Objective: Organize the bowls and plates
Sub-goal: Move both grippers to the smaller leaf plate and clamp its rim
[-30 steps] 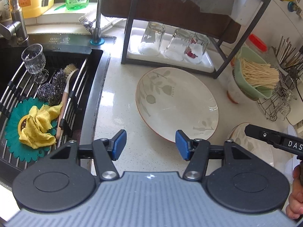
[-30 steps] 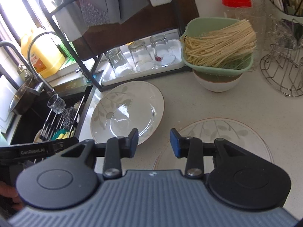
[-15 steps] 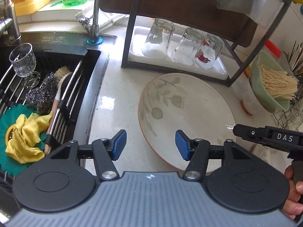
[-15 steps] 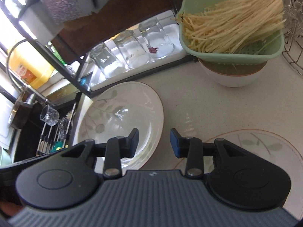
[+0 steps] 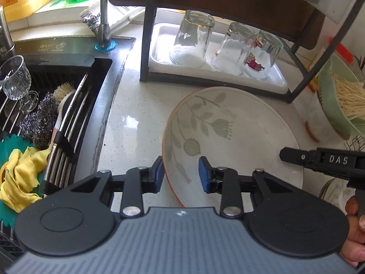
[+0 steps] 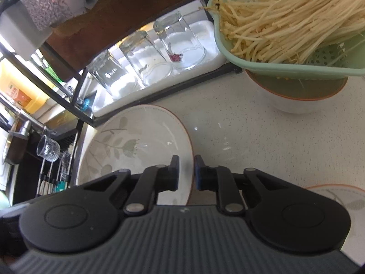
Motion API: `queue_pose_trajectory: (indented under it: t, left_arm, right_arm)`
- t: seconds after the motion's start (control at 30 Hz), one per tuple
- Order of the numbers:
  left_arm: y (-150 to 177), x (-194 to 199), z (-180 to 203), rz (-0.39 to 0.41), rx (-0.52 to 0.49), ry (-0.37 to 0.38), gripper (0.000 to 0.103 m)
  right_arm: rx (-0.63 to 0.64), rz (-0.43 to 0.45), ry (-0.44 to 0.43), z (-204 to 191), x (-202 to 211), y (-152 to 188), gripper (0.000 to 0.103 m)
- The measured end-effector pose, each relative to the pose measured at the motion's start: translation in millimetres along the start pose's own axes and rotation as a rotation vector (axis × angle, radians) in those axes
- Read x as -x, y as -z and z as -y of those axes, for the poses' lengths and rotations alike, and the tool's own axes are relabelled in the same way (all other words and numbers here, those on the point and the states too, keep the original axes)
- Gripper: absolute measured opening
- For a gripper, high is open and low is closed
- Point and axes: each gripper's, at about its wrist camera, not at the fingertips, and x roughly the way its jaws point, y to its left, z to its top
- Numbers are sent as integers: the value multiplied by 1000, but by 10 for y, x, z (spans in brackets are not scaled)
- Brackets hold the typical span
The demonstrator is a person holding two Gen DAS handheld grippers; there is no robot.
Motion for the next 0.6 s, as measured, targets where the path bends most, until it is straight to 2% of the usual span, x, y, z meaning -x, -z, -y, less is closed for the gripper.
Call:
queue_pose_trajectory:
  t: [0.13,0.2,0.43,0.6]
  left_arm:
    - [-20,-40,-44,12,8,-7,22]
    - [-34,-30,-98,15,51,8,19]
    - [-120,111,-48,0,14,8,17]
    - [-160,249,-61,-42,42,28,17]
  right_arm:
    - [5,-3,-21,20,-47,-25,12]
    - [18,-7,-23,11,-56,-54,13]
    - [37,-45,-57,20,10,-145,12]
    - [49,-55,-52,-39,188,-148,12]
